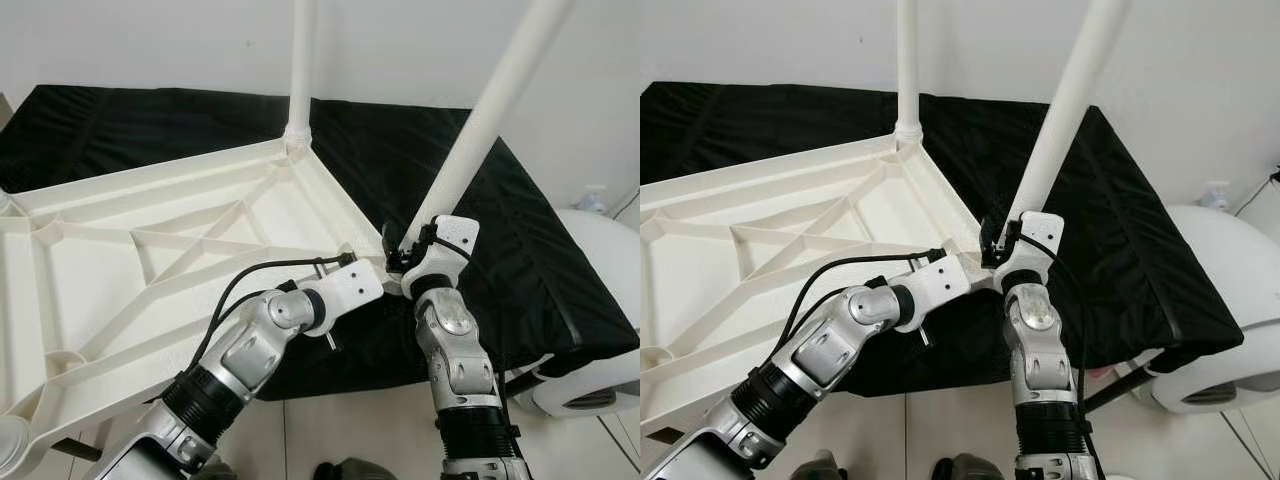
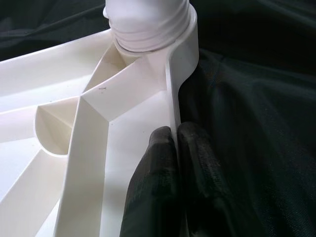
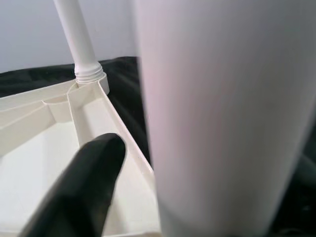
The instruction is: Building children table
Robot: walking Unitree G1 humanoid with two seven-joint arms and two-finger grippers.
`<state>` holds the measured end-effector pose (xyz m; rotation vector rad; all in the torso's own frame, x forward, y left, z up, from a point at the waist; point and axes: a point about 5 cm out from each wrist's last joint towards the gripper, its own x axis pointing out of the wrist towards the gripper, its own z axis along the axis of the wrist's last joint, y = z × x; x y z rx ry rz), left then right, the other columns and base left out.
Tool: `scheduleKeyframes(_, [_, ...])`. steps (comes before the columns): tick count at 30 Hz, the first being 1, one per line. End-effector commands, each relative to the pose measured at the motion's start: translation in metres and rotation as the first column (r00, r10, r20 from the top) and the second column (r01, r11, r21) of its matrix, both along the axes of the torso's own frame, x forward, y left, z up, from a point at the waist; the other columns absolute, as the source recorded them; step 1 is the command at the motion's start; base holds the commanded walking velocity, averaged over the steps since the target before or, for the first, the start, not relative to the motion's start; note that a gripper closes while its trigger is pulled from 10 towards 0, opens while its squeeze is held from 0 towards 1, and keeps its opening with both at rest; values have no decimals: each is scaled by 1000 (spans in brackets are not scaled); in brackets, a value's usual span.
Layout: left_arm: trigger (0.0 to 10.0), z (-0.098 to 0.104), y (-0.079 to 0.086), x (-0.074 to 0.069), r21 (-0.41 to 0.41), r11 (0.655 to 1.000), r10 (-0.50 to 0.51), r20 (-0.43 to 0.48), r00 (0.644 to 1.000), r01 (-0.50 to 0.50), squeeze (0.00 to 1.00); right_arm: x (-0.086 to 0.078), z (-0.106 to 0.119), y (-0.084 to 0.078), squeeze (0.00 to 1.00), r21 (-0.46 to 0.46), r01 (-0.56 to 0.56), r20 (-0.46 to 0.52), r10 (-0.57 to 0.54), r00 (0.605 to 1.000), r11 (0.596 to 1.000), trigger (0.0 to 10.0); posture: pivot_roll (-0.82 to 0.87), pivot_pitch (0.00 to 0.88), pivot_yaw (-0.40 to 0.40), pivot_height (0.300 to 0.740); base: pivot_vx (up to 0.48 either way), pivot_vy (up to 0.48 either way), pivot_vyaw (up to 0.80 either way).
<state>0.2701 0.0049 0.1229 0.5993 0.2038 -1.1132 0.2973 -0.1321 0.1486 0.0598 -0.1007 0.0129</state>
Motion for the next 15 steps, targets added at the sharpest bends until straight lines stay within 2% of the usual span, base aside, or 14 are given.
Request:
scheduleKeyframes(1, [10000,-4,-11,-12,-18,995,-104,-47,994,103,0,-2,-1,-1,1000,-12,21,-18,-21,1000,1000,10000,15,9,-103,740,0,0,0])
scheduleKeyframes(8, [10000,-4,-11,-13,-18,994,-105,-48,993,104,0,-2,-2,-7,1000,-24,0,-14,0,1000,1000,10000,14,10,-101,740,0,0,0])
scheduleKeyframes(9, [10000,-4,-11,-13,-18,994,-105,-49,993,105,0,-1,-3,-9,86,-25,-40,-17,40,999,999,10000,14,10,-101,740,0,0,0])
scheduleKeyframes(10, [10000,-4,-11,-13,-18,994,-106,-49,993,105,0,1,-3,-14,0,-31,-92,-11,91,996,995,10000,14,12,-97,740,0,0,0])
scheduleKeyframes(12, [10000,-4,-11,-13,-18,994,-106,-49,993,105,0,1,-3,-14,0,-31,-92,-11,91,996,995,10000,14,12,-97,740,0,0,0])
scheduleKeyframes(13, [10000,-4,-11,-13,-18,994,-106,-50,993,105,0,3,-5,-20,0,-40,-160,-20,159,987,986,10000,13,11,-95,740,0,0,0])
scheduleKeyframes(14, [10000,-4,-11,-13,-18,994,-106,-50,993,105,0,3,-5,-20,0,-40,-160,-20,159,987,986,10000,13,11,-95,740,0,0,0])
scheduleKeyframes(15, [10000,-4,-11,-13,-17,994,-107,-50,993,106,0,5,-7,-27,0,-56,-223,-26,222,975,973,10000,14,12,-94,740,0,0,0])
